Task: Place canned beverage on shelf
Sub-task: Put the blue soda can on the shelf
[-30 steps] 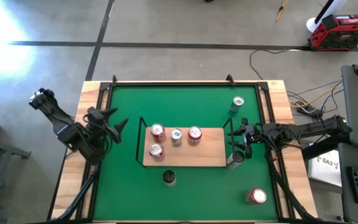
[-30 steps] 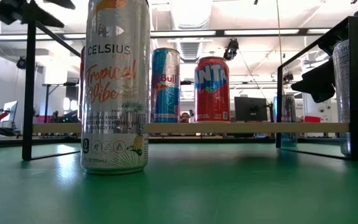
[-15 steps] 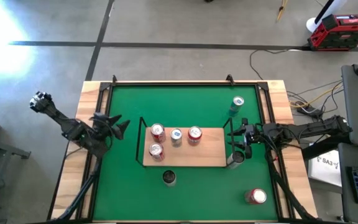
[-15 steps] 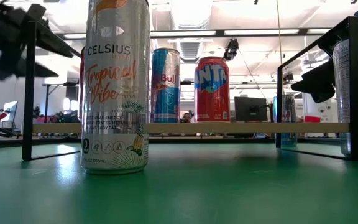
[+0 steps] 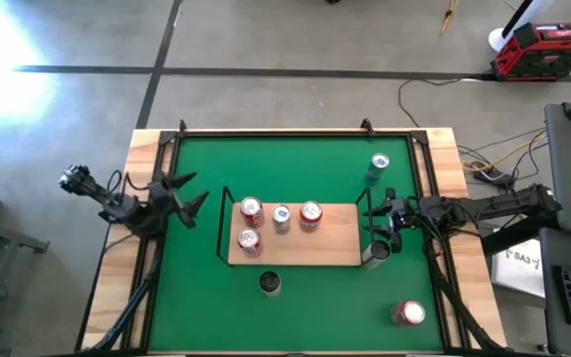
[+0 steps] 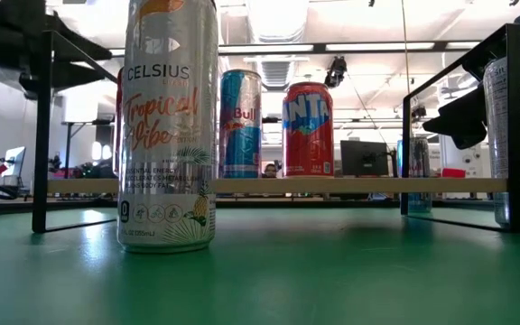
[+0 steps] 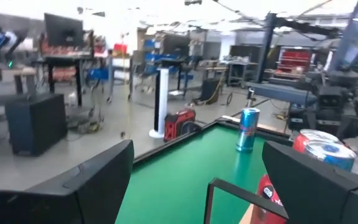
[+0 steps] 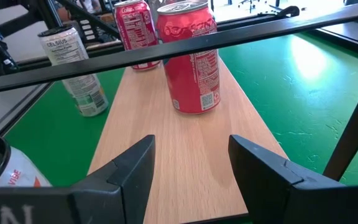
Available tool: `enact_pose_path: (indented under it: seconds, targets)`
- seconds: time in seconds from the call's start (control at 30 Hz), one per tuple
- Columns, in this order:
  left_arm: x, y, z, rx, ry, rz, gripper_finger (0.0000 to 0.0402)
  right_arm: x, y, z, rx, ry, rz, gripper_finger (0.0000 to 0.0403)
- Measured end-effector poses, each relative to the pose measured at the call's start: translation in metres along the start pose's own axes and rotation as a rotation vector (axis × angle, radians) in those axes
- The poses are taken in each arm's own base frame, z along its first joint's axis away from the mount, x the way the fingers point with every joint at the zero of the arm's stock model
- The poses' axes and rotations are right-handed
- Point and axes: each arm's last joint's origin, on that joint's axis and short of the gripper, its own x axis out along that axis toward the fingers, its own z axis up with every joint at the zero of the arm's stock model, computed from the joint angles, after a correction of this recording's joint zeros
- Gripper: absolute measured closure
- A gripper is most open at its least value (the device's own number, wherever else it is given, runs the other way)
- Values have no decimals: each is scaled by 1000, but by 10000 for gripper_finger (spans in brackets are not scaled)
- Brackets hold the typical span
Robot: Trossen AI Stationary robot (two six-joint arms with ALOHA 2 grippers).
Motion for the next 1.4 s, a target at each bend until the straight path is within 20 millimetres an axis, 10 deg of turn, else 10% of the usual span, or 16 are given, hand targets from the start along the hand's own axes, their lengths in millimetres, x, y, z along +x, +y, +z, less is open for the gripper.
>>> enact_pose_path:
  seconds: [1.4]
  targets:
    - [-3,-3,-30,11,15,-212,61,0,0,0,0,0,0,207]
